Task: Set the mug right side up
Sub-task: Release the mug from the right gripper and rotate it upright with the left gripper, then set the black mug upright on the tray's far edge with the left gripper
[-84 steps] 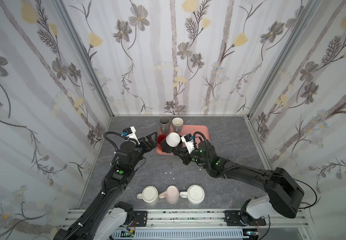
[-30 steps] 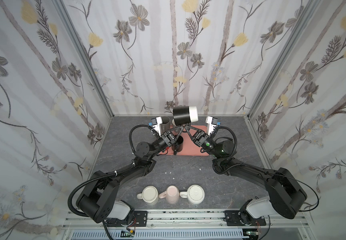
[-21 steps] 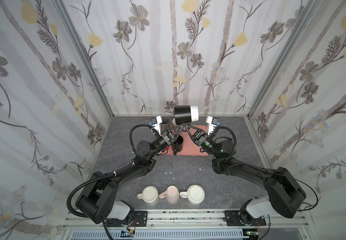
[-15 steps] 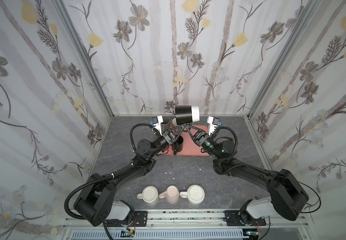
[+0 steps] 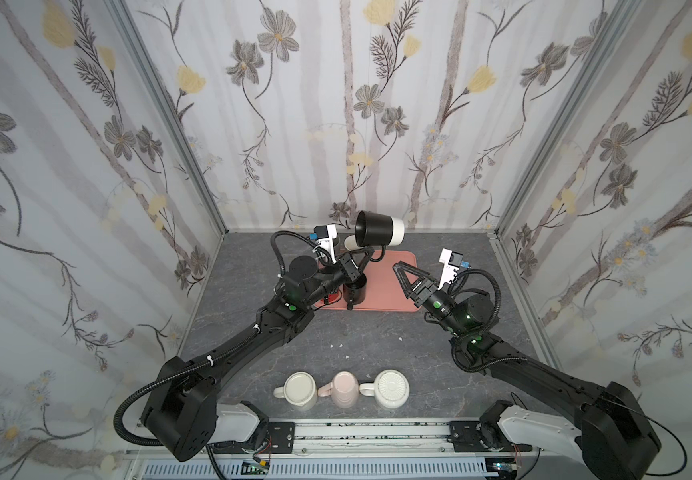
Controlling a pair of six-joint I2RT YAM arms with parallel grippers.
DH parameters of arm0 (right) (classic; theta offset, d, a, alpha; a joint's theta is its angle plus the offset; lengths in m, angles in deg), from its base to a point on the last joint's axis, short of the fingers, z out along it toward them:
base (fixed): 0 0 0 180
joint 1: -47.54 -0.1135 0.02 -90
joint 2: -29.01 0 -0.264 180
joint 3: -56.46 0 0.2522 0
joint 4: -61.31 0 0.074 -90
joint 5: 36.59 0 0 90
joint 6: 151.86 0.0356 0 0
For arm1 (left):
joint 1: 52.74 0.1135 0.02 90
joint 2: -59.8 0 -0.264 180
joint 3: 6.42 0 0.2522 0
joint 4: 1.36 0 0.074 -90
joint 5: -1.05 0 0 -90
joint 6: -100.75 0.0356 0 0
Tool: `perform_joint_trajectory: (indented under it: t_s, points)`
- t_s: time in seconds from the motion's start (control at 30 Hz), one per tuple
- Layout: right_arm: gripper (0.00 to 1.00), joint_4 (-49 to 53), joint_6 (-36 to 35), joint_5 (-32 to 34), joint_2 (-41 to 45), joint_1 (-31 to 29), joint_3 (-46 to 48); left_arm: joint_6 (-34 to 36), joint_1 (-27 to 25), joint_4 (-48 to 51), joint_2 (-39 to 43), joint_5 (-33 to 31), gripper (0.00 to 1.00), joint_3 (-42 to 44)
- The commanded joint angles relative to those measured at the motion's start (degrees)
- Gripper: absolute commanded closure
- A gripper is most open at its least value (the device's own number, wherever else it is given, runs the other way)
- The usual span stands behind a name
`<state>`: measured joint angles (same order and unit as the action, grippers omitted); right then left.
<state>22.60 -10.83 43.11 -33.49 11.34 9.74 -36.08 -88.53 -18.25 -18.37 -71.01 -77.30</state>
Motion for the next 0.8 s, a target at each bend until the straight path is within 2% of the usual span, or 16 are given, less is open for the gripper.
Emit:
perform_joint_trajectory:
  t_s: [0.0, 0.1, 0.23, 0.5, 0.77]
  points:
    - [0.31, 12.1, -5.9, 7.6, 4.5, 0.5, 0.4, 9.1, -1.1, 14.6, -3.8, -6.6, 1.0, -7.5]
    - [0.31, 22.3, -9.0, 14.0, 8.5, 0.7, 0.1, 11.9, -1.9, 24.6, -9.5, -10.3, 1.0, -14.8]
    - [0.31, 30.0, -10.9, 19.3, 13.0, 1.3, 0.8, 15.4, -3.4, 35.3, -17.6, -16.4, 1.0, -24.9]
    - [0.3, 34.7, -10.5, 21.8, 18.1, 3.1, 3.8, 23.3, -8.7, 47.0, -31.5, -32.0, 1.0, -41.8]
    - [0.3, 37.6, -10.4, 22.4, 20.8, 5.1, 4.9, 25.5, -9.0, 51.9, -43.6, -37.7, 1.0, -53.9]
